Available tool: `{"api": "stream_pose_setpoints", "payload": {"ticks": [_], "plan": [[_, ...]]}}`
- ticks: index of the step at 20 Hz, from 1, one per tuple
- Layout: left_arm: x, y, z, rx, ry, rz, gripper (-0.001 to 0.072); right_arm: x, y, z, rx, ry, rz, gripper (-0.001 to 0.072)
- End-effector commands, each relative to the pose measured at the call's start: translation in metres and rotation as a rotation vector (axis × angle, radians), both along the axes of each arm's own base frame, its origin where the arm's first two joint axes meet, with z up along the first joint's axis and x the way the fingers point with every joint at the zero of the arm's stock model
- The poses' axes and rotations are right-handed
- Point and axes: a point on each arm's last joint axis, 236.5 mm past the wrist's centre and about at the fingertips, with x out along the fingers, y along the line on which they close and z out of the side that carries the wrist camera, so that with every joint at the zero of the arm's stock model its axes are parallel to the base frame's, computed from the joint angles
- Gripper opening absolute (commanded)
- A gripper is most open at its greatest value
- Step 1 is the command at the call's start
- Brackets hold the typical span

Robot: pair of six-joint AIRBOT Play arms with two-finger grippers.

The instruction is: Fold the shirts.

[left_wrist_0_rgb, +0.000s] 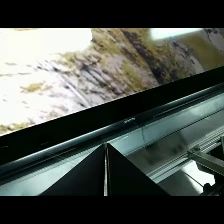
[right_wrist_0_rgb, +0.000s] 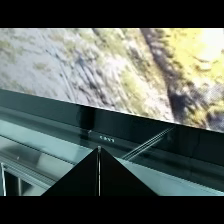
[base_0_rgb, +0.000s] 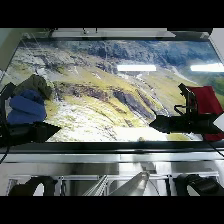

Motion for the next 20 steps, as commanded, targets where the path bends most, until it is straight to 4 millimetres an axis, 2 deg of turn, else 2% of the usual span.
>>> {"api": "stream_pose_setpoints", "payload": {"ticks": [1,13,19,20], "plan": [[0.000,0.000,0.000,0.000,0.002,0.001,0.0015,0.000,0.000,0.000,0.000,0.000,0.001,0.0013],[0.000,0.000,0.000,0.000,0.002,0.002,0.0015,0.000,0.000,0.000,0.001,0.000,0.000,0.0014],[0.024,0.004,0.011,-0.016,-0.089,0.069,0.0017,0.000,0.001,0.001,0.008,0.001,0.000,0.0014],[0.034,0.011,0.013,0.001,-0.123,0.099,0.0083,0.000,0.001,0.001,0.008,0.001,0.000,0.0014]]}}
